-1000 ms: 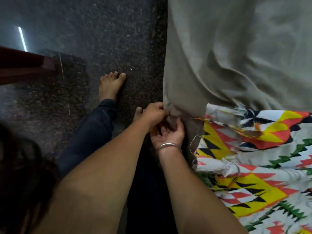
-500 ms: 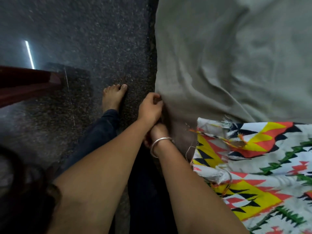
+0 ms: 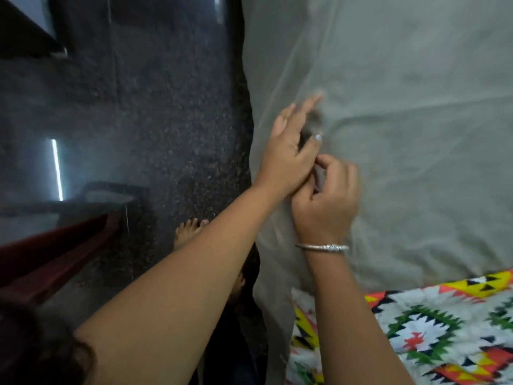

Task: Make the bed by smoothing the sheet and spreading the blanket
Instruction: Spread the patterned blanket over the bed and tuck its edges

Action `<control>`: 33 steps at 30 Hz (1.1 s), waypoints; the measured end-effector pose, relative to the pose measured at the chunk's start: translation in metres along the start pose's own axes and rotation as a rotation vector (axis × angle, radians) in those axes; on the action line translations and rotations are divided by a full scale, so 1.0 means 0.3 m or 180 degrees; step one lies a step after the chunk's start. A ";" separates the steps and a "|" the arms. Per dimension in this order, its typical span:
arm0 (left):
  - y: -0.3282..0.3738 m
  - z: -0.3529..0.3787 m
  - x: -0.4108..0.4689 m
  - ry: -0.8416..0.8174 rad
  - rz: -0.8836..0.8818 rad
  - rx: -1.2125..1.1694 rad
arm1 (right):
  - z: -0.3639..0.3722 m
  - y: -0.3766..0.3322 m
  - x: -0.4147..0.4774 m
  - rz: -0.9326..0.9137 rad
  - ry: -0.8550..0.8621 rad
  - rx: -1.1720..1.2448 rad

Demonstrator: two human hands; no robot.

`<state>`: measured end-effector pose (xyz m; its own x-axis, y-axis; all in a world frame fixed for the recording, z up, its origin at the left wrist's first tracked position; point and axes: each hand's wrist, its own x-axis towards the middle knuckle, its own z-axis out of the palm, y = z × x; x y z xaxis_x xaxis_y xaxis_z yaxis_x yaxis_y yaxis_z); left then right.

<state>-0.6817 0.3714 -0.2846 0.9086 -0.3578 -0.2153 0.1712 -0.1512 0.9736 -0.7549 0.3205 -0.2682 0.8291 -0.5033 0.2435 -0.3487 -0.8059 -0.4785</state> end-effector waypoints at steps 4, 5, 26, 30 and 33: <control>0.099 -0.043 0.112 -0.0498 0.0344 0.1121 | -0.006 0.062 0.208 0.0441 0.0118 -0.0532; 0.121 -0.052 0.149 -0.0623 0.0552 0.1557 | 0.011 0.077 0.276 0.0517 0.0075 -0.0657; 0.287 -0.198 1.234 -0.0624 0.0663 0.4142 | 0.421 -0.100 1.177 0.0608 -0.1077 -0.1501; 0.374 -0.210 1.392 -0.0229 0.0408 0.4078 | 0.448 -0.103 1.411 0.0041 -0.1329 -0.1112; 0.420 -0.171 1.456 -0.0873 0.1704 0.4154 | 0.433 -0.038 1.498 0.1097 -0.0715 -0.0968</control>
<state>-0.2437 0.2434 -0.2521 0.6245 -0.7810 -0.0062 -0.7630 -0.6118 0.2087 -0.3214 0.1440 -0.2628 0.7053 -0.7033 -0.0885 -0.7021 -0.6760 -0.2236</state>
